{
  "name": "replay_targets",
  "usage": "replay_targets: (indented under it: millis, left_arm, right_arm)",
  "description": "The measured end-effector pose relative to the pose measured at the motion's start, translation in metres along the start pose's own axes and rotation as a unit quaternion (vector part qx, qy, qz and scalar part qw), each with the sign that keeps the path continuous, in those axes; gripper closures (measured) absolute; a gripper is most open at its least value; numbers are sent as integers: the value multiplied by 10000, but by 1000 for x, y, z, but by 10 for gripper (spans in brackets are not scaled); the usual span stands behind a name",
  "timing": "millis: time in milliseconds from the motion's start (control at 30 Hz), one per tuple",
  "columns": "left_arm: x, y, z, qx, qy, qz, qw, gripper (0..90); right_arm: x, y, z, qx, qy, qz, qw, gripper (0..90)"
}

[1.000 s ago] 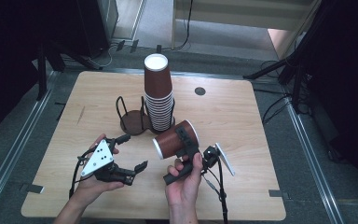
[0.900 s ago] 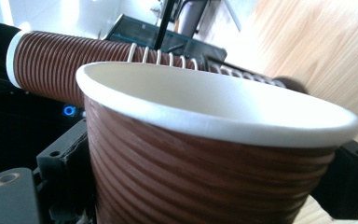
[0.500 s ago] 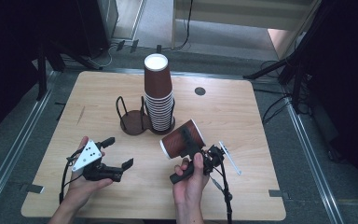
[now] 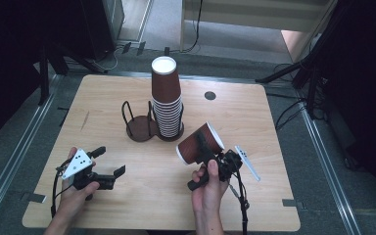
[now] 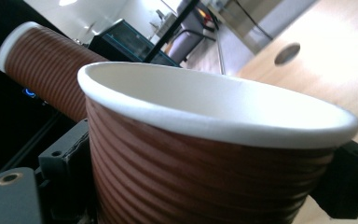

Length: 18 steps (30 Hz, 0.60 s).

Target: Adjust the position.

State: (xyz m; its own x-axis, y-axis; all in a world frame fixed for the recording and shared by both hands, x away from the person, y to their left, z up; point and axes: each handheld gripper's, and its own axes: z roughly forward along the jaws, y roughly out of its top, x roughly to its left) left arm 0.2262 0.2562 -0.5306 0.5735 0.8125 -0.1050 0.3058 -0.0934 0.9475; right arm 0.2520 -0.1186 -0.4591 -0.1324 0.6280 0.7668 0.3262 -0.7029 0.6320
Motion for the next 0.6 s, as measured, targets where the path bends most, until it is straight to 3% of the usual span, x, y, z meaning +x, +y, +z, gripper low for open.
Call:
replay_targets:
  millis: [167, 367, 467, 600]
  left_arm:
    - [7, -4, -11, 24, 159, -49, 9999, 0]
    - [19, -12, -24, 46, 365, -149, 9992, 0]
    - [24, -15, -31, 50, 439, -194, 9988, 0]
    - [30, -18, -36, 24, 554, -286, 9981, 0]
  right_arm:
    - [2, 7, -1, -169, -67, -475, 9987, 108]
    - [1, 11, 0, -334, -171, -1096, 9933, 108]
    - [2, 11, 0, -438, -281, -1543, 9866, 108]
    - [2, 10, 1, -448, -432, -2138, 9749, 106]
